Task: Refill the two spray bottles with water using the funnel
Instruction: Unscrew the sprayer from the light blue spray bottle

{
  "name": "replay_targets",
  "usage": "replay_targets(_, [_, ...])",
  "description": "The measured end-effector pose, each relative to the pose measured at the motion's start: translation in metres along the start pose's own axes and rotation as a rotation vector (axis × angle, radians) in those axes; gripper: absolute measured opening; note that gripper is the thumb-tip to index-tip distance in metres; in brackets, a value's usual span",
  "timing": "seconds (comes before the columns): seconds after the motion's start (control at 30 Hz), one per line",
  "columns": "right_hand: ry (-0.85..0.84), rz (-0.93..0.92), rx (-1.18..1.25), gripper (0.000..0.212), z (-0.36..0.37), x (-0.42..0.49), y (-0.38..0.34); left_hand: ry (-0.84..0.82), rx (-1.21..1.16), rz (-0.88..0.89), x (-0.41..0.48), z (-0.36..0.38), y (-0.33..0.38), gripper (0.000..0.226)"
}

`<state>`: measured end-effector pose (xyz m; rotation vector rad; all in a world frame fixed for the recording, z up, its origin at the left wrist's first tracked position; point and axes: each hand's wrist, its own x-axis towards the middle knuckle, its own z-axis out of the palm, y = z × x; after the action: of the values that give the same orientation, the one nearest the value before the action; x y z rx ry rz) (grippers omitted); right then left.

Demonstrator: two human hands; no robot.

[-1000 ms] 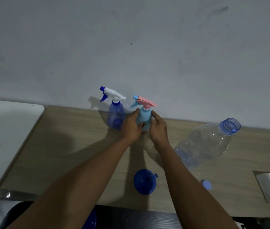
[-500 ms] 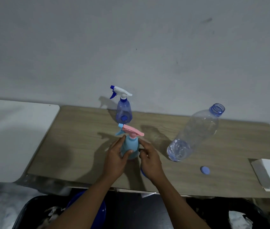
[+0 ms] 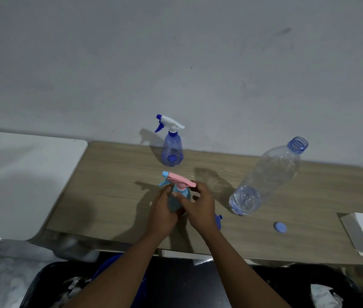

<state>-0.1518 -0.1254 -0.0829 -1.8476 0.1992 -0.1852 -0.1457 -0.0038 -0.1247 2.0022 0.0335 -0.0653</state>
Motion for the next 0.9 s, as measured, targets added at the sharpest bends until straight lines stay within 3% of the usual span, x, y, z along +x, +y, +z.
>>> replay_targets(0.23, [0.02, 0.003, -0.023, 0.031, 0.012, 0.015, -0.005, -0.024, 0.002, -0.002, -0.001, -0.003, -0.001, 0.044])
replay_targets(0.4, [-0.101, -0.022, -0.031, 0.033, 0.005, 0.023, -0.002, -0.02, 0.023, -0.002, 0.004, -0.003, -0.002, 0.049])
replay_targets(0.53, [-0.07, -0.031, -0.007, 0.043, 0.003, 0.022, 0.003, -0.029, 0.062, 0.009, 0.007, -0.004, -0.001, 0.058])
replay_targets(0.7, [-0.088, -0.024, -0.016, 0.038, 0.001, 0.026, 0.005, -0.029, 0.039, -0.004, 0.006, -0.005, -0.005, 0.056])
replay_targets(0.9, [-0.35, -0.029, -0.033, 0.026, -0.019, 0.038, -0.008, -0.075, -0.024, -0.026, 0.01, -0.008, -0.009, 0.059])
